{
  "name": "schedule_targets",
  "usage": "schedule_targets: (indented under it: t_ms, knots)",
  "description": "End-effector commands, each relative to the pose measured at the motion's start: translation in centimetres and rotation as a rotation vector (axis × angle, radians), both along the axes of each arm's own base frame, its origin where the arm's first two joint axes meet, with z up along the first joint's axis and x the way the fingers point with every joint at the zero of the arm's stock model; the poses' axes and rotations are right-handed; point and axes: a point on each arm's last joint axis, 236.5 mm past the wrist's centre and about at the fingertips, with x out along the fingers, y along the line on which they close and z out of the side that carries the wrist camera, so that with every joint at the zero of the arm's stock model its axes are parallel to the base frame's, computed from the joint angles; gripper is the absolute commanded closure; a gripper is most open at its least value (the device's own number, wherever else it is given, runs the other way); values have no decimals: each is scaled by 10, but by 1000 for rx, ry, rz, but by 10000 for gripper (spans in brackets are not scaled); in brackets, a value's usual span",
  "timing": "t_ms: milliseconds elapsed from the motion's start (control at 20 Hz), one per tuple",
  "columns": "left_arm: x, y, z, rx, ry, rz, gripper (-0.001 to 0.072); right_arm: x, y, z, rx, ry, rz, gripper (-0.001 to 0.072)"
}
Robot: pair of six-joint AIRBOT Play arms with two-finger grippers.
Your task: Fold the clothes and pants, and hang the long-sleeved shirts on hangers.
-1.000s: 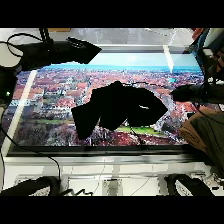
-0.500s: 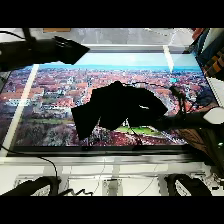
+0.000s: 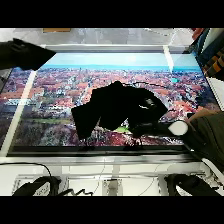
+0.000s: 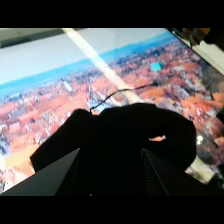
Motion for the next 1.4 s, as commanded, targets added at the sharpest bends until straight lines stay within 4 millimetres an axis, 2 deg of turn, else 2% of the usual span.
schedule_targets:
  t_ms: [0, 100, 150, 200, 250, 350, 400, 500, 600, 800, 950, 1150, 1350]
  knots:
    - [-20, 4, -7, 37, 42, -28, 288, 9, 35, -39, -251, -167, 251, 689]
    - [-19, 4, -7, 37, 41, -27, 288, 20, 61, -49, -382, -286, 426, 688]
    - [-19, 4, -7, 37, 41, -26, 288, 27, 73, -51, -452, -374, 525, 660]
    - [-19, 4, -7, 37, 41, -27, 288, 32, 86, -51, -503, -466, 622, 490]
    - [-19, 4, -7, 37, 41, -27, 288, 36, 103, -49, -529, -562, 709, 281]
    - [-19, 4, -8, 37, 42, -26, 288, 42, 130, -44, -520, -694, 783, 271]
    - [-18, 4, -8, 37, 43, -26, 288, 44, 134, -46, -515, -696, 778, 271]
    - [-17, 4, -7, 34, 38, -23, 288, 43, 129, -62, -541, -652, 800, 255]
    - [-14, 5, -4, 28, 25, -12, 288, 44, 130, -68, -544, -648, 802, 111]
    - [-7, 8, 4, 10, -9, 16, 288, 48, 128, -81, -561, -628, 811, 117]
    - [-6, 8, 5, 8, -13, 20, 288, 64, 128, -86, -577, -603, 798, 158]
    - [-6, 8, 5, 8, -13, 20, 288, 86, 116, -95, -611, -530, 774, 157]
    - [-6, 8, 5, 8, -14, 20, 288, 80, 111, -106, -617, -480, 794, 157]
